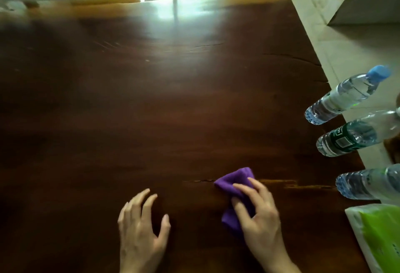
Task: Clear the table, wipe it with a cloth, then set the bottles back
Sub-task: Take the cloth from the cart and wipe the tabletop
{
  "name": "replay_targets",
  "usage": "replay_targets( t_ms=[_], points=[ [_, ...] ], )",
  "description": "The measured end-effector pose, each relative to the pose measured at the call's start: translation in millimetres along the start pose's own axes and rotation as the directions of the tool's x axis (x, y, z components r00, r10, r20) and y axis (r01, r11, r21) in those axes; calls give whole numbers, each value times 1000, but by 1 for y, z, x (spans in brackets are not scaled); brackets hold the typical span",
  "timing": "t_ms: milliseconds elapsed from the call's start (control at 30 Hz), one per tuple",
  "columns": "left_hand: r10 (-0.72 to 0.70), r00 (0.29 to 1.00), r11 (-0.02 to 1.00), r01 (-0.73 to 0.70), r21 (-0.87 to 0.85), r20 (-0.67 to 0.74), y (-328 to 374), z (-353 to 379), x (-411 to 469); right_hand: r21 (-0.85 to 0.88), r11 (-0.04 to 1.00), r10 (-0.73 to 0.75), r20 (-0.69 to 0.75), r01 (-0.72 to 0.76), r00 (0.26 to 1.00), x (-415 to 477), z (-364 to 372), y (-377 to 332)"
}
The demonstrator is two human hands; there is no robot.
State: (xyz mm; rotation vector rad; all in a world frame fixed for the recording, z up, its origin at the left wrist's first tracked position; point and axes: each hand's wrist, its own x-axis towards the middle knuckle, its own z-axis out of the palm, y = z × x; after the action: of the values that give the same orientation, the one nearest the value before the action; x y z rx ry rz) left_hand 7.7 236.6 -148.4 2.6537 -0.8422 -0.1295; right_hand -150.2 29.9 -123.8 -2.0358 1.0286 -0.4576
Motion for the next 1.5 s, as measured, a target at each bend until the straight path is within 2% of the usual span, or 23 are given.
replay_targets(
  t_ms=[133,267,367,433,533,633,700,800,900,933,1000,1133,1300,1400,1500],
  points=[
    [-30,998,999,29,21,62,2,12,38,-117,991,52,-127,-67,991,62,-28,30],
    [-32,997,997,28,71,66,-1,25,38,-211,957,128,-309,-199,942,118,-43,61],
    [-23,998,996,19,86,50,-3,30,35,-274,916,188,-354,-293,916,139,-36,68],
    [-21,999,996,17,82,44,-3,30,36,-328,899,165,-356,-289,920,143,-19,59],
    [-16,999,998,14,66,28,-2,29,36,-377,914,51,-262,-151,964,141,23,25],
    [-39,999,999,39,37,5,-3,28,36,-382,924,-46,-88,9,995,126,74,-19],
    [-43,999,999,43,19,-18,-4,29,36,-370,920,-131,27,132,991,111,107,-46],
    [-32,999,999,33,17,-30,-6,31,35,-309,886,-289,210,344,934,90,147,-75],
    [-96,995,995,96,-24,-18,-8,32,34,-240,788,-454,397,568,798,76,169,-86],
    [-124,992,992,123,-41,-10,-8,31,34,-226,761,-482,431,608,763,75,170,-86],
    [-131,991,990,130,-47,-15,-7,30,34,-235,747,-494,430,622,756,79,166,-82],
    [-84,996,996,83,-31,-33,-5,31,34,-294,811,-417,313,505,853,91,140,-62],
    [-110,994,993,110,-34,-5,-4,29,34,-411,885,-180,133,219,975,119,83,-16],
    [-131,991,990,132,-40,12,-4,29,34,-429,902,-51,-26,35,998,130,47,12],
    [-138,990,990,139,-38,17,-4,29,34,-401,895,116,-213,-195,970,135,17,34]
  ],
)
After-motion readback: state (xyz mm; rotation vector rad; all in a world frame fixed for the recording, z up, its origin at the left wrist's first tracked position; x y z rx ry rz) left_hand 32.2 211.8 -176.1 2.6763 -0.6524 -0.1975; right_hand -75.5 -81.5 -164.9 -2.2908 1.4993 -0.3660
